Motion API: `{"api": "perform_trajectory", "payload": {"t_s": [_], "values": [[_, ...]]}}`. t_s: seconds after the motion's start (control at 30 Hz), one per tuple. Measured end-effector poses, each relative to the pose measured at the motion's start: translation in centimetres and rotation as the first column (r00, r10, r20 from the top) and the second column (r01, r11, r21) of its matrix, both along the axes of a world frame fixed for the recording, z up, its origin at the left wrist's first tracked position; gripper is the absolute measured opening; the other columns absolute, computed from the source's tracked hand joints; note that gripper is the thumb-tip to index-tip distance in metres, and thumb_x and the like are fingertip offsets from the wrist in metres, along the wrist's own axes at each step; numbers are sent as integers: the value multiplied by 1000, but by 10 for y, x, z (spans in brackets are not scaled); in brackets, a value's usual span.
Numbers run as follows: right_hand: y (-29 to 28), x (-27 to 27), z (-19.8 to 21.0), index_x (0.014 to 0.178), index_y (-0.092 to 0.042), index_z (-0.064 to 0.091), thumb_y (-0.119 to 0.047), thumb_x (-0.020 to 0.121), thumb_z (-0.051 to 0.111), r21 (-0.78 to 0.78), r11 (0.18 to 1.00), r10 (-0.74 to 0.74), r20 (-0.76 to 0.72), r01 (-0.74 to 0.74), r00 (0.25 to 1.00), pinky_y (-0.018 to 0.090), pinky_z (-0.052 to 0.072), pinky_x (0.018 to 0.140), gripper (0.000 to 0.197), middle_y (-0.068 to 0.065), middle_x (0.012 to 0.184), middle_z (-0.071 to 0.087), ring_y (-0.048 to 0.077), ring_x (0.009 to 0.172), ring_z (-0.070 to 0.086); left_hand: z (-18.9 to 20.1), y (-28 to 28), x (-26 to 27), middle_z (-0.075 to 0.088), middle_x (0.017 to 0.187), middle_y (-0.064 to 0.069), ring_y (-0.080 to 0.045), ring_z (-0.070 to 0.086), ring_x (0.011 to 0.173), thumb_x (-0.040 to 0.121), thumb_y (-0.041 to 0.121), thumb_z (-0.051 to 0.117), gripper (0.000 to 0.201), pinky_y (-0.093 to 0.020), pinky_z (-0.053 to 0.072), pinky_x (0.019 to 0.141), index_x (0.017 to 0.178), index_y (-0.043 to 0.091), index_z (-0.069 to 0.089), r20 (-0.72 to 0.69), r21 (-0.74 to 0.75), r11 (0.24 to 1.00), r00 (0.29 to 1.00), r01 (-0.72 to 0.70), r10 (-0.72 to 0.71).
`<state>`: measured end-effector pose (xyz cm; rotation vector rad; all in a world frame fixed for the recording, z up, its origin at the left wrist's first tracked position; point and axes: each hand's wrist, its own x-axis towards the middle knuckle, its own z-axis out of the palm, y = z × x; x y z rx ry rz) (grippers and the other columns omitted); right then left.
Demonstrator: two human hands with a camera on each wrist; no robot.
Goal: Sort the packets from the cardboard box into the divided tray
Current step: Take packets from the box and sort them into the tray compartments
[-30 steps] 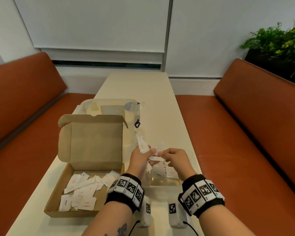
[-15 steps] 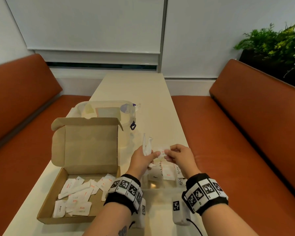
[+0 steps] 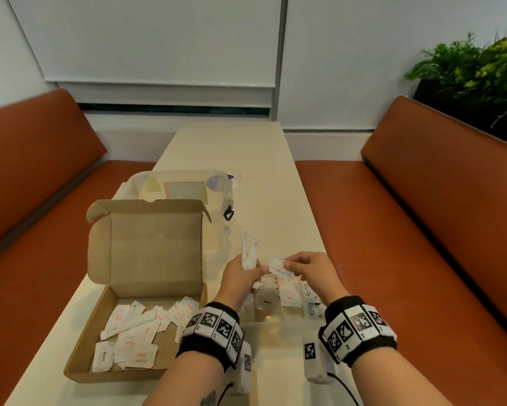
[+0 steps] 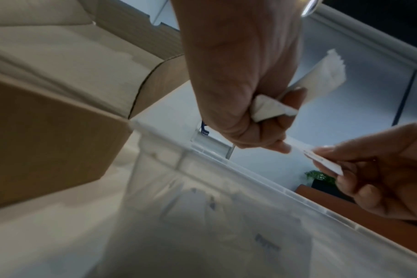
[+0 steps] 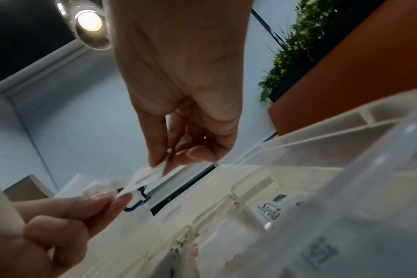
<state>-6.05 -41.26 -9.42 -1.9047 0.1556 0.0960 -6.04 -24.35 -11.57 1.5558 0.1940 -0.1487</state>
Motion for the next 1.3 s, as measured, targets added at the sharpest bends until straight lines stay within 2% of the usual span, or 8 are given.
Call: {"api": "perform_trajectory", "payload": {"t_s": [0.17, 0.33, 0.5, 0.63, 0.73, 0.83, 1.0, 1.3], "values": [[-12, 0, -8, 77, -15, 73, -16, 80, 73, -388, 918, 61, -59, -79, 996, 19, 49, 71, 3, -2, 79, 71, 9, 78, 63, -3, 3, -1, 69, 85, -7, -10, 51, 55, 93, 16, 58, 4, -22, 42, 49, 92, 13, 55, -34, -111, 988, 994, -108, 105], [-8, -5, -28, 76, -18, 75, -18, 79, 73, -566, 820, 57, -76, -90, 995, 24, 53, 74, 4, -1, 82, 71, 11, 80, 65, -7, 7, -3, 69, 85, -7, -7, 51, 50, 94, 17, 57, 5, -24, 43, 52, 94, 12, 56, -41, -121, 986, 993, -116, 112], [1, -10, -43, 72, -21, 70, -16, 81, 67, -696, 715, 80, -12, -66, 997, 28, 48, 81, 11, -4, 90, 55, 16, 98, 50, -7, 8, -3, 68, 83, -7, -9, 52, 53, 94, 16, 58, 3, -24, 44, 51, 93, 13, 56, -41, -120, 987, 993, -111, 107], [3, -10, -45, 76, -22, 63, -15, 79, 63, -758, 648, 134, 28, -67, 991, 23, 40, 67, 7, -7, 81, 48, 16, 91, 49, -6, 9, -2, 68, 85, -8, -11, 52, 54, 95, 18, 56, 6, -22, 45, 47, 95, 13, 55, -48, -140, 984, 994, -107, 101], [5, -10, -48, 62, -25, 42, -14, 75, 65, -778, 616, 196, -2, -124, 981, 21, 31, 55, 29, -9, 72, 47, 14, 76, 48, -6, 8, -2, 70, 87, -7, -14, 56, 60, 97, 24, 53, 10, -25, 46, 52, 101, 16, 54, -60, -113, 988, 994, -102, 96], [5, -12, -52, 59, -25, 38, -17, 77, 67, -780, 606, 206, -33, -154, 978, 22, 32, 57, 35, -10, 69, 49, 12, 70, 48, -7, 6, -4, 71, 93, -9, -18, 60, 71, 98, 31, 49, 13, -27, 47, 54, 102, 18, 52, -87, -107, 990, 993, -94, 85], [6, -13, -50, 60, -26, 37, -17, 76, 67, -789, 584, 227, -70, -193, 971, 21, 31, 55, 35, -10, 68, 47, 10, 66, 46, -3, 8, -7, 69, 89, -12, -18, 58, 61, 101, 33, 42, 23, -23, 46, 44, 98, 11, 52, -127, -217, 972, 990, -86, 59], [9, -16, -46, 62, -26, 37, -17, 81, 62, -794, 586, 190, -57, -159, 980, 22, 31, 56, 33, -9, 70, 49, 13, 69, 49, -1, 12, -12, 70, 90, -9, -17, 56, 67, 102, 35, 39, 27, -25, 45, 51, 101, 14, 56, -128, -217, 976, 992, -21, -7]]}}
